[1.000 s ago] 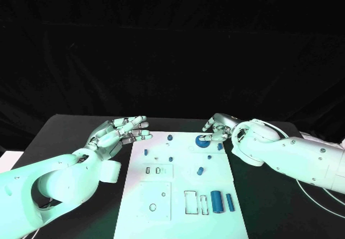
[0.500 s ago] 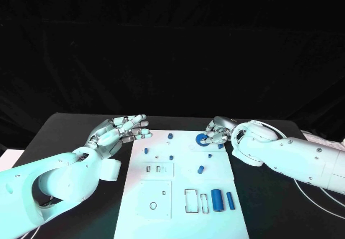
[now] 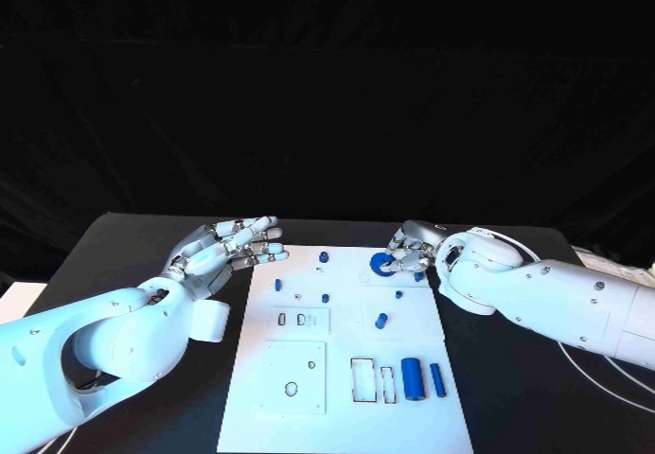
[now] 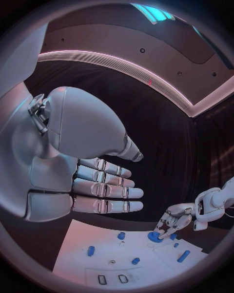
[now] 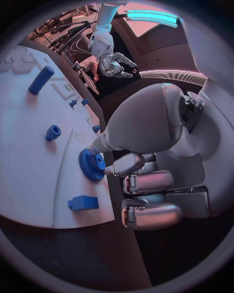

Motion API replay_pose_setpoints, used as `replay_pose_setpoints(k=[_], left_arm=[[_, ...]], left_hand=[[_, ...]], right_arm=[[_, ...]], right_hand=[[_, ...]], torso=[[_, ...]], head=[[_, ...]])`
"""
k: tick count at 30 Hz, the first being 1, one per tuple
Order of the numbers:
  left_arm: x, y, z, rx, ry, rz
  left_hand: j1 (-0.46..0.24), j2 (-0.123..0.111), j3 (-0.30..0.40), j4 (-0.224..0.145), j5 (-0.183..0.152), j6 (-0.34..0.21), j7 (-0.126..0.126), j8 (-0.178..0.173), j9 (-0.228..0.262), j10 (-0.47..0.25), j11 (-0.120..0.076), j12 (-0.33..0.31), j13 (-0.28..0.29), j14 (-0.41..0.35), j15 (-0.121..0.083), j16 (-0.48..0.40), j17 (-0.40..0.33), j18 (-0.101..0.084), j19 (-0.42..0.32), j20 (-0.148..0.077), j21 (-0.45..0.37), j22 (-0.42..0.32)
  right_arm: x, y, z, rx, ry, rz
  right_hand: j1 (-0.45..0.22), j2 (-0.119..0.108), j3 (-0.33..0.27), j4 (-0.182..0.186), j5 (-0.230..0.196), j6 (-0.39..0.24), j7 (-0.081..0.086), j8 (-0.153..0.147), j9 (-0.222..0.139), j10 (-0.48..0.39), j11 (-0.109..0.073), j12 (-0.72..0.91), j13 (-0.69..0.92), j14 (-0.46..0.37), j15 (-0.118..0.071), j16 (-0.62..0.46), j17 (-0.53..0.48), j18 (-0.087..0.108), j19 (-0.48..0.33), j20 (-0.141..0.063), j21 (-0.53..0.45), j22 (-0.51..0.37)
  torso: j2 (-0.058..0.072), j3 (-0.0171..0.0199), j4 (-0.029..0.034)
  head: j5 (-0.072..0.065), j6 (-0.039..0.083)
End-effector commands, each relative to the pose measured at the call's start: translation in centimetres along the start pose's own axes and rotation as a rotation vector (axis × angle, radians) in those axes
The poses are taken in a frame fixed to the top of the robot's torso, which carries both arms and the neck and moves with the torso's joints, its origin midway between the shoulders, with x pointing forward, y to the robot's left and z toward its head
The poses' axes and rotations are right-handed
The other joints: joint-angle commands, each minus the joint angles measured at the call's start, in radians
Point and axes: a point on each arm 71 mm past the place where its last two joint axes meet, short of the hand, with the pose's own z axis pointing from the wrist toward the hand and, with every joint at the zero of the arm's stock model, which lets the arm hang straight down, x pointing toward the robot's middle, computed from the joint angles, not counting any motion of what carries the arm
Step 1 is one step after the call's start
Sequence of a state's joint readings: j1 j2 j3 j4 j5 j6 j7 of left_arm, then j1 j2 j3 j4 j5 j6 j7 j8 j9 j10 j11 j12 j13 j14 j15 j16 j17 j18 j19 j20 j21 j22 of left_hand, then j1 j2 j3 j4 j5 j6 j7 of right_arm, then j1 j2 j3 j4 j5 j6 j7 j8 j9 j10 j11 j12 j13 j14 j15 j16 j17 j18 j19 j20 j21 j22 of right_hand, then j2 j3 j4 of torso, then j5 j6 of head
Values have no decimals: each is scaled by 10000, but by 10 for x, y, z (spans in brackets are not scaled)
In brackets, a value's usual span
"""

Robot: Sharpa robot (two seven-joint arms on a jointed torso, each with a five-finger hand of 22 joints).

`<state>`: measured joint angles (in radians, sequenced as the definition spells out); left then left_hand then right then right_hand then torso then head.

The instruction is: Assemble the parts on the task board

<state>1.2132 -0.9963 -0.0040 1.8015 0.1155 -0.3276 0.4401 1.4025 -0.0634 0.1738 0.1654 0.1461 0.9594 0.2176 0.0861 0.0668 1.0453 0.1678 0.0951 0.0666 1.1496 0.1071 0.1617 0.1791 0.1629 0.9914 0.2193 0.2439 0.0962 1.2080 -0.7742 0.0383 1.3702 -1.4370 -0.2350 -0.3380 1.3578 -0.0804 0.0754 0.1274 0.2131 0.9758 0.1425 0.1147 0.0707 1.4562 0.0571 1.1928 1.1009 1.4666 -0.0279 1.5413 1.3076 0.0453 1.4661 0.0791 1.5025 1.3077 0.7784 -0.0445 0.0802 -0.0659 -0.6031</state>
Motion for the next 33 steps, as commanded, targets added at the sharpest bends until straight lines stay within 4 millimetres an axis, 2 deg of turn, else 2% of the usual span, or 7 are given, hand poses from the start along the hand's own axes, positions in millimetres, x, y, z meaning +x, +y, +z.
replay_pose_setpoints(k=[1,7,17,23,28,33], left_arm=[[2,-1,1,53,212,-117],[2,-1,1,52,208,-116],[2,0,1,35,211,-118],[3,0,1,25,219,-121],[3,0,1,20,219,-121],[3,0,1,18,217,-120]], left_hand=[[-40,40,8,-60,-57,-22,53,-40,-7,-43,-3,-55,-10,39,55,-45,13,199,78,18,-47,-17],[-41,47,13,-73,-56,-19,50,-47,-5,-40,-5,-63,-8,43,54,-56,22,199,82,18,-52,-22],[-42,51,15,-79,-56,-17,48,-50,-4,-38,-6,-67,-8,45,54,-61,26,200,84,19,-55,-25],[-42,51,15,-79,-56,-17,48,-50,-4,-38,-6,-67,-8,45,54,-61,26,200,84,19,-55,-25],[-42,51,15,-79,-56,-17,48,-50,-4,-38,-6,-67,-8,45,54,-61,26,200,84,19,-55,-25],[-42,51,15,-79,-56,-17,48,-50,-4,-38,-6,-67,-8,45,54,-61,26,200,84,19,-55,-25]], right_arm=[[3,-1,0,-21,10,-774],[7,3,0,-175,-110,-1270],[11,10,0,-379,-507,-1915],[12,12,-1,-475,-667,-2027],[10,22,-3,-778,-1143,-1988],[7,37,-8,-1234,-1601,-1859]], right_hand=[[201,26,50,-116,-144,83,2,40,11,684,-21,2955,3942,925,84,64,2057,-148,435,45,78,1185],[493,133,347,-367,-406,388,-57,210,55,764,-70,3091,4082,939,52,95,2133,-166,469,25,119,1277],[335,155,480,-348,-495,691,-160,345,108,788,-154,3120,4121,955,-13,128,2216,-183,506,-25,159,1368],[354,254,654,-384,-486,861,-236,397,141,781,-223,3092,4105,966,-69,148,2267,-196,532,-71,186,1430],[441,467,993,-454,-453,998,-307,409,172,791,-292,3092,4116,975,-133,165,2311,-205,551,-131,205,1474],[400,499,1193,-474,-324,1051,-328,395,189,803,-315,3104,4134,983,-156,182,2353,-211,564,-163,218,1505]], torso=[[3,0,-9],[0,4,-8],[-6,-5,2],[-12,-12,2],[-12,-13,13],[-10,-13,28]], head=[[5,-10],[7,-31],[-21,-46],[-21,-41],[-21,-29],[6,-32]])
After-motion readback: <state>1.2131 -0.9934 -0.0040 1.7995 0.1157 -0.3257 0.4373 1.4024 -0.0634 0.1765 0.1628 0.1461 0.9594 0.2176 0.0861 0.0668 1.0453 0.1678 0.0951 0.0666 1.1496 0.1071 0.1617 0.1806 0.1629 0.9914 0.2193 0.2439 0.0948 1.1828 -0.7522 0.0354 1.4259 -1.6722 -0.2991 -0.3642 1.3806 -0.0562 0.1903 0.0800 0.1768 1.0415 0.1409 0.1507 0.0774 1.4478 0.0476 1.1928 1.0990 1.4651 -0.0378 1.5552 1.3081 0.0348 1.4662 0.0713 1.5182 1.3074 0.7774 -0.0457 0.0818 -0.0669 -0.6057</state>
